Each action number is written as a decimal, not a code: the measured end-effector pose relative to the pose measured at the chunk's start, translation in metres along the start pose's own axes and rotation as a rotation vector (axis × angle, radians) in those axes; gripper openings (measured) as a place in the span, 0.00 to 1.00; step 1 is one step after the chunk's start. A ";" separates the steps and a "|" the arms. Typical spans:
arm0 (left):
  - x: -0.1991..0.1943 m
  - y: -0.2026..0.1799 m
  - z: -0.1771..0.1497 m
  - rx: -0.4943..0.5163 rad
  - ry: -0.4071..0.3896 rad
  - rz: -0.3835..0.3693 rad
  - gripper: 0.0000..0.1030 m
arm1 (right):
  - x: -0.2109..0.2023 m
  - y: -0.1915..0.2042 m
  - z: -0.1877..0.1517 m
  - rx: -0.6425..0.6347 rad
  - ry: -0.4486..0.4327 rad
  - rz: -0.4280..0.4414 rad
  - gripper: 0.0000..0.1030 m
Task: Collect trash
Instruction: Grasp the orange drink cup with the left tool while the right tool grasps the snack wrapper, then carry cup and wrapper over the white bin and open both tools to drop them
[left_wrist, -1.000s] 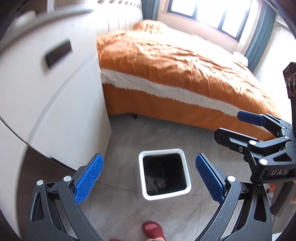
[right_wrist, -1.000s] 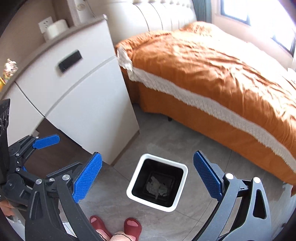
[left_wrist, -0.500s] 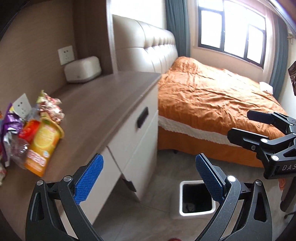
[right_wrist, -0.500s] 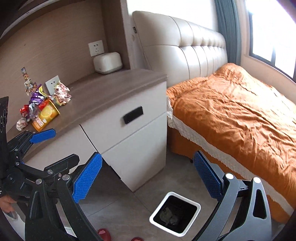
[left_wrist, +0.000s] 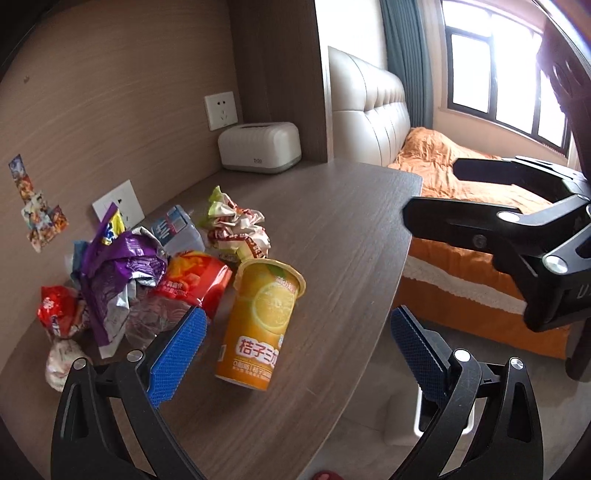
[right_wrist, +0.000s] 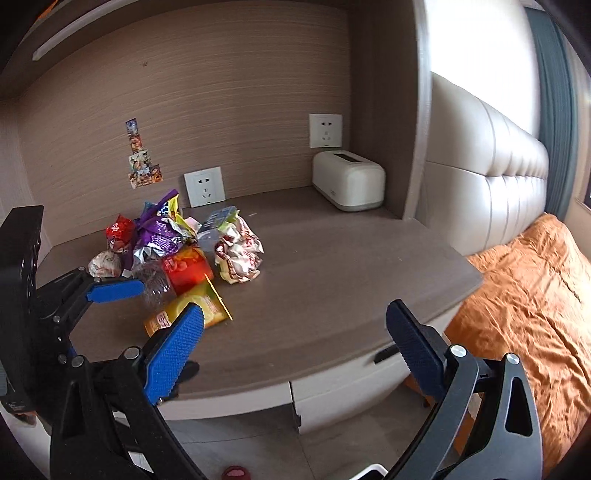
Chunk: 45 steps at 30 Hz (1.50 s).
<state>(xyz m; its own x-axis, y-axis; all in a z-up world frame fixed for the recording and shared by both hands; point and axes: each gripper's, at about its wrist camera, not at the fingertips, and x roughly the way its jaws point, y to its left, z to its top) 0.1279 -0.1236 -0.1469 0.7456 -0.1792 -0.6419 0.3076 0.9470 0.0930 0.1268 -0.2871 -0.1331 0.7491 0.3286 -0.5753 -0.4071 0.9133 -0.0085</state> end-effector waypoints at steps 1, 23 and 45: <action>0.007 0.002 0.000 -0.001 0.011 -0.003 0.95 | 0.012 0.005 0.006 -0.019 0.009 0.018 0.96; 0.087 0.037 0.002 -0.096 0.179 -0.175 0.44 | 0.173 0.025 0.046 -0.091 0.267 0.221 0.54; 0.023 -0.014 0.002 -0.023 0.093 -0.157 0.43 | 0.031 -0.038 0.006 0.076 0.138 0.051 0.53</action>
<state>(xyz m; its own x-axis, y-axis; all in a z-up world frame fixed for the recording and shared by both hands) 0.1421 -0.1414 -0.1616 0.6310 -0.3008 -0.7151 0.4016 0.9153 -0.0306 0.1684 -0.3098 -0.1455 0.6477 0.3434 -0.6801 -0.3977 0.9138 0.0826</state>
